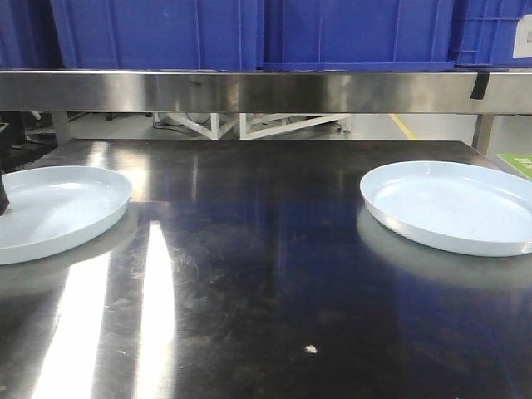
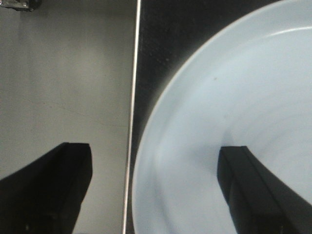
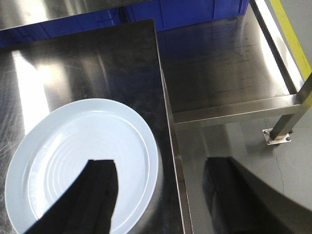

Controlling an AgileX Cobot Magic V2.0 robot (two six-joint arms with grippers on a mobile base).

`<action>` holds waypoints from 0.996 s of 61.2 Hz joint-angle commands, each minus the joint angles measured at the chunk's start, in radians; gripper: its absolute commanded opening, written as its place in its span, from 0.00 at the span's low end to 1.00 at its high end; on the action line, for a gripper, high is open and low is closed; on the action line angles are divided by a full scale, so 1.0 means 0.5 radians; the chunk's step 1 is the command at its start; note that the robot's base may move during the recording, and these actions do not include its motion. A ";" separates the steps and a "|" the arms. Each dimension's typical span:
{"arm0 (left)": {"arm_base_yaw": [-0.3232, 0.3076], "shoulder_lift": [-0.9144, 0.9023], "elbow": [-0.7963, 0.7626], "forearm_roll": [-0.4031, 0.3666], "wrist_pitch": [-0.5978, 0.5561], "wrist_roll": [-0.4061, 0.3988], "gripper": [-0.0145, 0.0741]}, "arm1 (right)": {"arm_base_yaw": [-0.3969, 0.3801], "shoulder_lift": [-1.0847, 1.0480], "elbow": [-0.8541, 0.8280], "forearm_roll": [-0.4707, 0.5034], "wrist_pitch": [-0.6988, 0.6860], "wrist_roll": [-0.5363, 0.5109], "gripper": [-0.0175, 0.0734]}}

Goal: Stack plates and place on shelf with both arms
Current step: 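Lower the left gripper to the rim of the plate nearest it and grasp, then lift the plate with the left gripper and set it at table center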

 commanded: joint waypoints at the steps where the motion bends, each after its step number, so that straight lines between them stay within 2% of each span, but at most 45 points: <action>1: 0.001 -0.086 -0.062 -0.009 -0.085 -0.021 0.82 | 0.000 -0.021 -0.078 -0.017 -0.122 -0.014 0.74; 30: 0.001 -0.017 -0.062 -0.006 -0.086 -0.021 0.82 | 0.000 -0.020 -0.078 -0.017 -0.119 -0.014 0.74; 39: 0.001 -0.017 -0.062 -0.006 -0.082 -0.021 0.76 | 0.000 -0.020 -0.078 -0.017 -0.119 -0.014 0.74; 45: 0.001 -0.017 -0.062 -0.006 -0.078 -0.021 0.67 | 0.000 -0.020 -0.078 -0.017 -0.119 -0.014 0.74; 49: 0.001 -0.017 -0.066 -0.006 -0.065 -0.021 0.57 | 0.000 -0.020 -0.078 -0.017 -0.119 -0.014 0.74; 58: 0.001 -0.017 -0.089 -0.006 -0.033 -0.021 0.25 | 0.000 -0.018 -0.078 -0.017 -0.123 -0.014 0.74; 61: 0.001 -0.017 -0.114 -0.006 -0.006 -0.021 0.27 | 0.000 -0.018 -0.078 -0.017 -0.128 -0.014 0.74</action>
